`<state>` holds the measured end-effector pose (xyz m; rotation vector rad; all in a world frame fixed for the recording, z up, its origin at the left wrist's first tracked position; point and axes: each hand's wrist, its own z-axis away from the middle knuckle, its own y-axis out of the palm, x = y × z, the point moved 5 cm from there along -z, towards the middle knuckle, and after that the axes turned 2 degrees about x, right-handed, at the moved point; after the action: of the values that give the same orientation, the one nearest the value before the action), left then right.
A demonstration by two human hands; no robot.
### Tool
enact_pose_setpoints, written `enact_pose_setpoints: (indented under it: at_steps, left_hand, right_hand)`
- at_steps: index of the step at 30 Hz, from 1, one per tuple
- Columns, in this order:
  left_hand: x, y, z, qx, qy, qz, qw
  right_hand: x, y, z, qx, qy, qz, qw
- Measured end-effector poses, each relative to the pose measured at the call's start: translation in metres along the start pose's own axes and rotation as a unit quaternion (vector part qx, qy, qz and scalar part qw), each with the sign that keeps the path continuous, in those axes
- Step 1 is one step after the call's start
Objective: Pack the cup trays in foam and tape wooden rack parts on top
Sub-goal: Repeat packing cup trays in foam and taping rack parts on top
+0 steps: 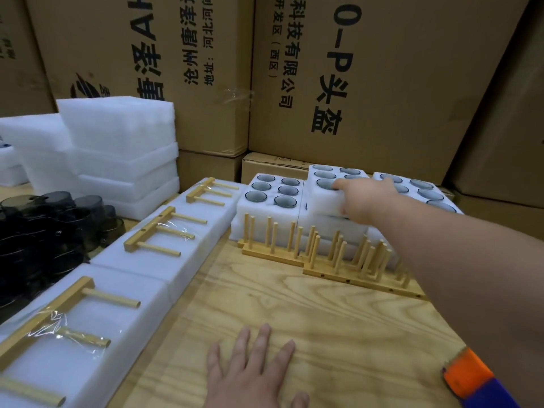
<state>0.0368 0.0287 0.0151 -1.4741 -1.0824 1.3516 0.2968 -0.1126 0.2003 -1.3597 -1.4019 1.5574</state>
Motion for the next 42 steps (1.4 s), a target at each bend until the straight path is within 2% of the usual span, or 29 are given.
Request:
enact_pose_setpoints:
  at_steps: [3,4,5,9,11,13,18,22,29,33,37,42]
  left_hand:
    - [-0.002,-0.003,0.002,0.046,-0.022,-0.017,0.999]
    - [-0.002,-0.005,0.003,0.025,-0.025,-0.030,0.999]
    - [-0.001,-0.003,0.004,0.032,-0.033,-0.005,0.999]
    - [-0.009,-0.003,0.011,0.023,-0.035,-0.019,0.999]
    - [-0.004,-0.002,0.010,0.045,-0.053,0.013,0.998]
    - [0.003,0.008,0.005,0.010,-0.052,-0.008,0.999]
    - [0.004,0.013,0.008,0.024,-0.067,-0.013,0.997]
    - [0.003,0.008,0.008,0.004,-0.039,0.010,0.999]
    - [0.002,0.002,0.001,0.017,-0.032,0.084,0.996]
    - [0.003,0.000,0.001,0.013,-0.025,0.085,0.996]
    - [0.002,-0.001,0.005,0.010,-0.026,0.068,0.997]
    - [0.002,0.005,0.011,0.008,-0.034,0.039,0.999]
  right_hand:
    - [-0.005,-0.012,0.002,-0.022,0.025,-0.014,0.999]
    - [-0.006,-0.016,0.003,-0.028,0.028,-0.020,0.999]
    - [-0.008,-0.019,0.006,-0.035,0.030,-0.024,0.999]
    - [-0.012,-0.036,0.022,-0.091,0.033,-0.052,0.994]
    - [-0.014,-0.044,0.037,-0.117,0.024,-0.078,0.990]
    - [-0.013,-0.049,0.058,-0.137,0.009,-0.098,0.986]
    - [-0.002,-0.054,0.128,-0.156,-0.039,-0.088,0.983]
    - [0.007,-0.050,0.186,-0.135,-0.067,-0.097,0.984]
    - [0.019,-0.021,0.268,-0.089,-0.098,-0.115,0.985]
    - [0.027,0.005,0.302,-0.058,-0.109,-0.122,0.985]
    - [0.031,0.025,0.326,0.012,-0.135,-0.140,0.981]
    - [0.040,0.041,0.336,0.122,-0.178,-0.105,0.971]
